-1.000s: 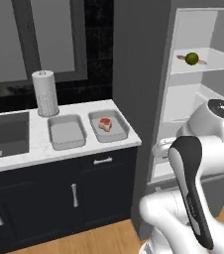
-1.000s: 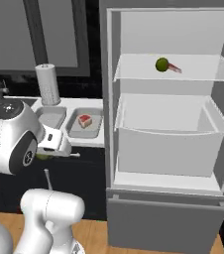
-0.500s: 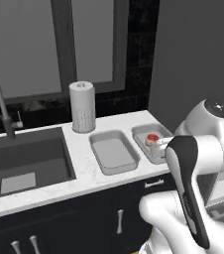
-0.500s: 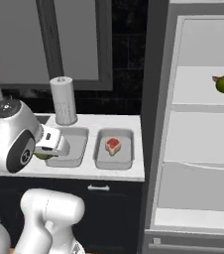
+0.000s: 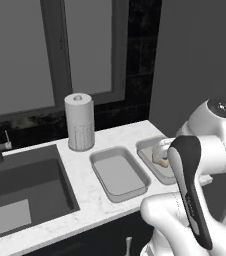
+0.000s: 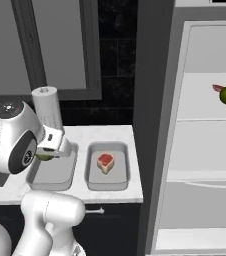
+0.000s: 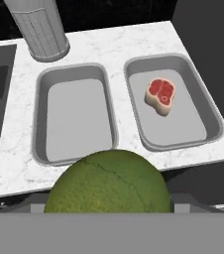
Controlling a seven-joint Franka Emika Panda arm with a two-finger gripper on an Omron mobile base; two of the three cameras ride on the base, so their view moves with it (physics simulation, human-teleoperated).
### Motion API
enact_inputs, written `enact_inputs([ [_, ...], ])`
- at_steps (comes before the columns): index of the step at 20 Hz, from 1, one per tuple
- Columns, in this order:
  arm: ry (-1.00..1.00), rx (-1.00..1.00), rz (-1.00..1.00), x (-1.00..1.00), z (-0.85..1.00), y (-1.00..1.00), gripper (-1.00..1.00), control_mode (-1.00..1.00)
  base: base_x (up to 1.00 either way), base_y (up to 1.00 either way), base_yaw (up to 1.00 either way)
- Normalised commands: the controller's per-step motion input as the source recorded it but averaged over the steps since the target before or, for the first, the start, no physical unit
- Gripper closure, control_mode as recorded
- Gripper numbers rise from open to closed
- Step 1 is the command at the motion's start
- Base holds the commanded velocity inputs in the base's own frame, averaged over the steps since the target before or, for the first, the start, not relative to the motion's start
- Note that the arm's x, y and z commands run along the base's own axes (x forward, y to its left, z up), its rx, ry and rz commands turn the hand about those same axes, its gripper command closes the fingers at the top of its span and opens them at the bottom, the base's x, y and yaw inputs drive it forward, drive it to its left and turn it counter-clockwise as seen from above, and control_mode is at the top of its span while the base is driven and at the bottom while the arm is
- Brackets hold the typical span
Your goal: Place one lime and one steak in each tupperware on the nearby counter, to pack two identical lunches.
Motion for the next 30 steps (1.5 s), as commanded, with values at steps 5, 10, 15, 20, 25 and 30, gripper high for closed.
enact_inputs([
  [5, 0.0, -0.02, -0.09, 0.06, -0.05, 0.01, 1.0, -1.0, 0.32, 0.22, -0.13],
  [10, 0.03, -0.02, -0.14, 0.28, -0.36, -0.15, 1.0, -1.0, 0.0, 0.0, 0.0],
  [15, 0.15, -0.06, -0.14, 0.23, -0.57, -0.54, 1.0, -1.0, 0.0, 0.0, 0.0],
  [20, 0.16, -0.03, -0.11, 0.19, -0.33, -0.26, 1.0, -1.0, 0.0, 0.0, 0.0],
  [25, 0.15, 0.0, -0.05, 0.36, -0.22, -0.28, 1.0, -1.0, 0.0, 0.0, 0.0],
  [30, 0.09, 0.0, -0.03, 0.39, -0.22, -0.3, 1.0, -1.0, 0.0, 0.0, 0.0],
])
